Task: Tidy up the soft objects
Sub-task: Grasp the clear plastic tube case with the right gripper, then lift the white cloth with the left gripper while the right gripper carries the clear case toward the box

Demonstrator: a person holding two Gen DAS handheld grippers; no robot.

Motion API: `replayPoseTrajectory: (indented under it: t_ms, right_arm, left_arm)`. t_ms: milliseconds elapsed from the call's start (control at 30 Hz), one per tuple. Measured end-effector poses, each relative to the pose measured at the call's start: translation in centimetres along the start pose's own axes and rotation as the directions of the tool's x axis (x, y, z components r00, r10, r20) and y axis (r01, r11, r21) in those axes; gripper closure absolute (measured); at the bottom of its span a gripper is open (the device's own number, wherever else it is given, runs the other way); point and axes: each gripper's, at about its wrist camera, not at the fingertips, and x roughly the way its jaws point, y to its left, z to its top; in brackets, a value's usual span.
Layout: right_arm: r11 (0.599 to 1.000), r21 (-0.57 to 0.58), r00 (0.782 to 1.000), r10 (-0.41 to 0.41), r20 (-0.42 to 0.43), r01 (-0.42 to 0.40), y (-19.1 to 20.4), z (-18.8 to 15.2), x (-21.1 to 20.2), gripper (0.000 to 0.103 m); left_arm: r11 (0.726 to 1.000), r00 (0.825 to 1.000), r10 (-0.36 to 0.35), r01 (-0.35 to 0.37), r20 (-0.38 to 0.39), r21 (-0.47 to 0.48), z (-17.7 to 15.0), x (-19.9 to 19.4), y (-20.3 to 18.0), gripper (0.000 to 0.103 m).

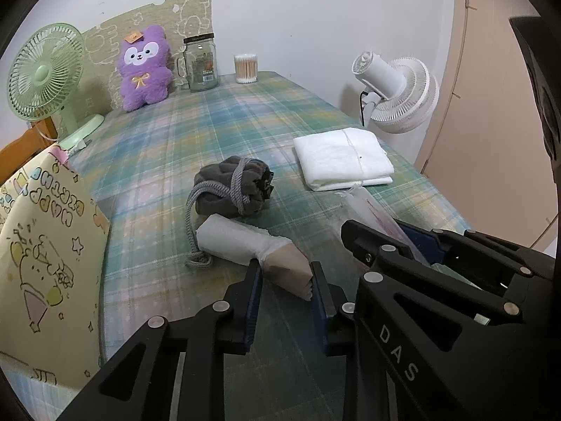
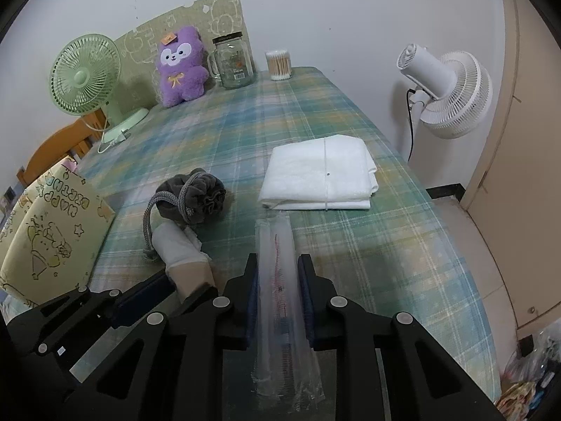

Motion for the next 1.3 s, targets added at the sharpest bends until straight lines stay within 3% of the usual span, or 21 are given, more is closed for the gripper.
replayPoseTrajectory:
  t_ms: [800, 1300]
  right_arm:
    - [1.0, 0.011, 0.997, -0.002, 0.075, 0.002, 0.9, -0.5, -4.5, 0.079]
    - [1.0, 0.012, 0.991, -0.004, 0.136, 0.003, 0.9, 1.4, -7.8, 0.079]
  left_arm:
    - [1.0, 0.997, -0.005, 0.004, 0.082, 0.008, -0.6, -4.3, -0.3, 0.078]
    - [1.0, 0.991, -0.009, 0.008, 0.136, 0.01, 1.6, -7.2, -1.0, 0.078]
